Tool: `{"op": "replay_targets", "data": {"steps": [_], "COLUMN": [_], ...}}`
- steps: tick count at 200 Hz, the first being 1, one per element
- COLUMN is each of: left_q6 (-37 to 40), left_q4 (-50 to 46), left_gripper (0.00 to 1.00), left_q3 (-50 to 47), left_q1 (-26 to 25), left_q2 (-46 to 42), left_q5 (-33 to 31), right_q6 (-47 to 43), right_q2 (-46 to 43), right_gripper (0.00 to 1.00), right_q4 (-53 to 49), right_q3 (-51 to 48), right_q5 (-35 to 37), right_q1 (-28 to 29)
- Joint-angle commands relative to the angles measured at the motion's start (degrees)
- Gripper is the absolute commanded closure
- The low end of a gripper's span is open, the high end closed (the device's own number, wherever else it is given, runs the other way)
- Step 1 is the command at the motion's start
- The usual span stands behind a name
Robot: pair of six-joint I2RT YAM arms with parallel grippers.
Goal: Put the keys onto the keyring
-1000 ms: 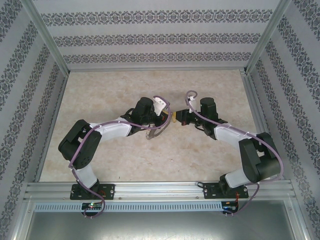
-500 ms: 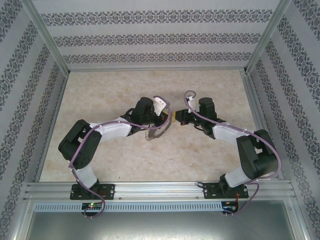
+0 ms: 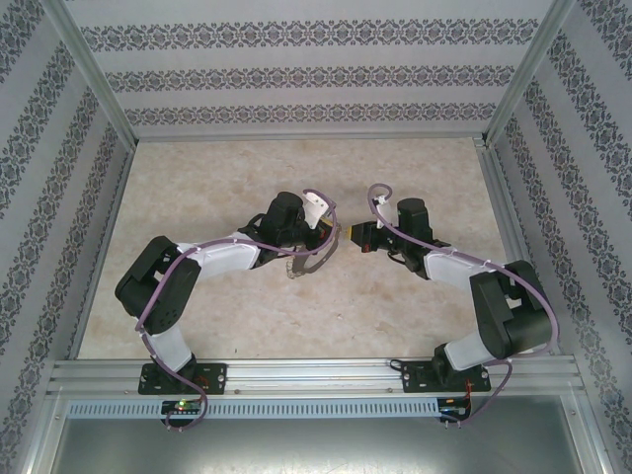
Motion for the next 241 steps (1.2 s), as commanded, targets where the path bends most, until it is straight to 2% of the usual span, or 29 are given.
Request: {"op": "replay_targets", "data": {"steps": [1, 136, 190, 233, 238, 241], "left_q6": [-0.91, -0.81, -0.85, -0.66, -0.71, -0.80], "left_q4": [2.72, 2.40, 2.49, 1.59, 1.28, 1.19], "left_gripper": [1.00, 1.00, 1.00, 1.00, 0.95, 0.88], "left_q3": [0.90, 1.60, 1.59, 0.86, 0.83, 0.82], "left_q1": [-0.48, -0.51, -0.54, -0.45, -0.53, -0.48], "left_q2": [-0.89, -0.76, -0.98, -1.33, -1.33, -1.32], "left_q5": [1.17, 1.69, 1.79, -1.77, -2.25, -2.73], "right_q6": [-2.10, -3.08, -3.25, -2.27, -2.06, -1.96], "right_q2": [-1.43, 3.46, 5.42, 5.59, 5.35, 5.10], "right_gripper": [1.00, 1.00, 1.00, 1.00, 1.00, 1.00], "right_q4": [0.59, 0.26, 1.23, 0.12, -0.23, -0.39], "right_q3": [0.48, 5.12, 4.42, 3.40, 3.06, 2.83], "right_q5": [-3.23, -3.20, -0.98, 2.41, 3.23, 3.72], "right_q1": [0.56, 2.44, 2.12, 0.76, 0.45, 0.15]}}
